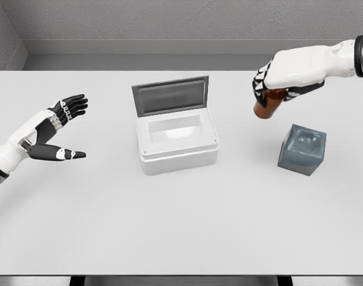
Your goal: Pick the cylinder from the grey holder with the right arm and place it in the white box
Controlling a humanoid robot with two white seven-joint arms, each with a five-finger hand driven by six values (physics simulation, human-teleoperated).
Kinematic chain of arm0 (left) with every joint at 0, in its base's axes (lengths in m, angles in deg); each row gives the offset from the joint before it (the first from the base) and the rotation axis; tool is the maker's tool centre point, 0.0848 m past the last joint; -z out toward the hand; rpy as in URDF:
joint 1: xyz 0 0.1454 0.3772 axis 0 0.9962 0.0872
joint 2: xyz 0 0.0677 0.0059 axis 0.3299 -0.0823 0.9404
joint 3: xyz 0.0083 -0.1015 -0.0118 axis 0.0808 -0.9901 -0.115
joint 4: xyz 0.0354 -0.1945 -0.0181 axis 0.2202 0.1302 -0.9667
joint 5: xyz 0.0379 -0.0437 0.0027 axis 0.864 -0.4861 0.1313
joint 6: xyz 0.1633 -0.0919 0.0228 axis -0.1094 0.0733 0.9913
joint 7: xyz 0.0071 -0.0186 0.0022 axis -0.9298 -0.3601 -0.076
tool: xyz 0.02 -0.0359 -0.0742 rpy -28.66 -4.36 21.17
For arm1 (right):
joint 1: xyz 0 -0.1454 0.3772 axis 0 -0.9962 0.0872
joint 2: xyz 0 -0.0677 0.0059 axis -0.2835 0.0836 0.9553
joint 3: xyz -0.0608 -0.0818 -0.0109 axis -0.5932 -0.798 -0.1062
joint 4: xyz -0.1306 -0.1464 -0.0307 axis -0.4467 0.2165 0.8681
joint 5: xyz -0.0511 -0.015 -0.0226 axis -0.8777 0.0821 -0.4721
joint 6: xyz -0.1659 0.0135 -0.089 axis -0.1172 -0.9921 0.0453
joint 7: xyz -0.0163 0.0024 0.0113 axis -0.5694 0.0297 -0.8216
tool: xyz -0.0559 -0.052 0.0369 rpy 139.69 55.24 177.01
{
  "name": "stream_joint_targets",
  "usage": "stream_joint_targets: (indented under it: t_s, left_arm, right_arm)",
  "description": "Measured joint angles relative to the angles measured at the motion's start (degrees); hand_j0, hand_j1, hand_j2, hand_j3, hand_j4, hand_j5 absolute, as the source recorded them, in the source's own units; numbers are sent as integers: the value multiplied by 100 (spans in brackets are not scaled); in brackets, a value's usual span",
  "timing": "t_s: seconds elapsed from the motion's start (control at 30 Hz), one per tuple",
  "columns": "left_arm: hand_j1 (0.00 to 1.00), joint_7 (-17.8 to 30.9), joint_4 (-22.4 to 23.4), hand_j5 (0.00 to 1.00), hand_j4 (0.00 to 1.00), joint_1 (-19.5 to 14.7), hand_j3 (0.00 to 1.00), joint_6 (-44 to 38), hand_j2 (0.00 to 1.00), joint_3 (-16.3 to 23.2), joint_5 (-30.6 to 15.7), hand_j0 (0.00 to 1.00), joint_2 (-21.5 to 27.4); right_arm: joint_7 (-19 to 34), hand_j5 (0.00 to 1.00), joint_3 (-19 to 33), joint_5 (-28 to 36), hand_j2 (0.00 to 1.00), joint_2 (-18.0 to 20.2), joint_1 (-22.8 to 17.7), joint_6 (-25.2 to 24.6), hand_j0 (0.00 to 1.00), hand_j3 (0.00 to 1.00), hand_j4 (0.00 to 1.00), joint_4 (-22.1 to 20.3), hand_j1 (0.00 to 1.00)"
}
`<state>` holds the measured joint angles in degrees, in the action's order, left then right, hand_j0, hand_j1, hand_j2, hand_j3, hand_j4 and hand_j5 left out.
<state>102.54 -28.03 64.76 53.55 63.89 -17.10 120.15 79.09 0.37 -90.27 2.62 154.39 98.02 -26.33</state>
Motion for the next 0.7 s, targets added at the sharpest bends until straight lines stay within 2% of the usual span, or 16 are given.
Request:
stream_joint_targets:
  t_s: [0.23,0.37,0.5,0.7]
  left_arm:
    - [100,0,10,100,100,114,100,37,100,-4,3,100,-5]
    - [100,0,35,100,100,229,100,48,100,-235,45,100,31]
    - [100,0,157,100,100,202,100,40,100,-689,664,100,-44]
    - [100,0,216,100,100,167,100,-28,100,-865,906,100,-447]
  right_arm:
    - [59,39,-30,-20,39,-268,114,0,39,39,39,10,39]
    - [75,38,-43,-29,38,-397,176,-1,38,38,38,16,38]
    - [80,38,-52,-42,38,-514,255,-1,38,38,38,19,38]
    - [80,37,-59,-98,37,-740,290,0,37,37,37,25,37]
